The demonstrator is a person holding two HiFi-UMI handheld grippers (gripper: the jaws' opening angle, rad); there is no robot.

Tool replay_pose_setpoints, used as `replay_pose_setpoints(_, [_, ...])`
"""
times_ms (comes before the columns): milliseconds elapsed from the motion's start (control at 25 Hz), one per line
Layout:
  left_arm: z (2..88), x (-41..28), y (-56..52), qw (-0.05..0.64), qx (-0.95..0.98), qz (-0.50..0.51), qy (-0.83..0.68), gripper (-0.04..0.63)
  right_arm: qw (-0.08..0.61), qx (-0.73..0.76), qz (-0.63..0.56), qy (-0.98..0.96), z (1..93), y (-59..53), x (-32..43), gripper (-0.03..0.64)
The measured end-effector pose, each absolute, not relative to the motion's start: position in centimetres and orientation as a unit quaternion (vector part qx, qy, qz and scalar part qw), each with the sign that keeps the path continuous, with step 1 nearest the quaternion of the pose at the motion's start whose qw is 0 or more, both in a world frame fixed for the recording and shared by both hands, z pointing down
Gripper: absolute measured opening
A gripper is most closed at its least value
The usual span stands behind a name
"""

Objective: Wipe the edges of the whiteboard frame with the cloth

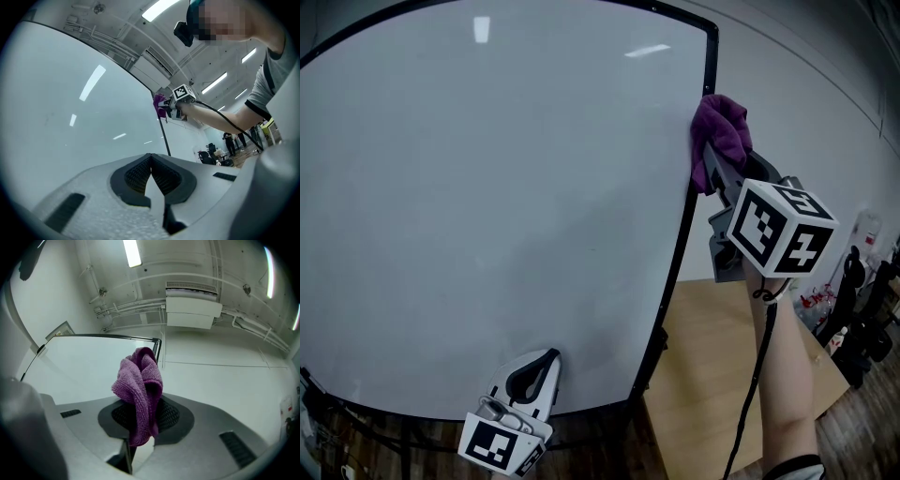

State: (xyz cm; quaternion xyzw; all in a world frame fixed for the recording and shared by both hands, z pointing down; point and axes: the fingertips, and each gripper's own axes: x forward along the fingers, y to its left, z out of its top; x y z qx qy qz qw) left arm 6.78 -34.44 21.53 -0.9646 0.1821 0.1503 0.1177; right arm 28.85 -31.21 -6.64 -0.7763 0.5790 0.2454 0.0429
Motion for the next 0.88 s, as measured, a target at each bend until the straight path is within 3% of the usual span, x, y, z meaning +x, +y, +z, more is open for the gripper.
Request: replay_pose_setpoints(880, [23.2,6.8,-34.5,0.111,-0.969,0.150,0.164,0.017,0.035,-0.781,0.219,0.584,-1.5,-32.0,28.0,0.078])
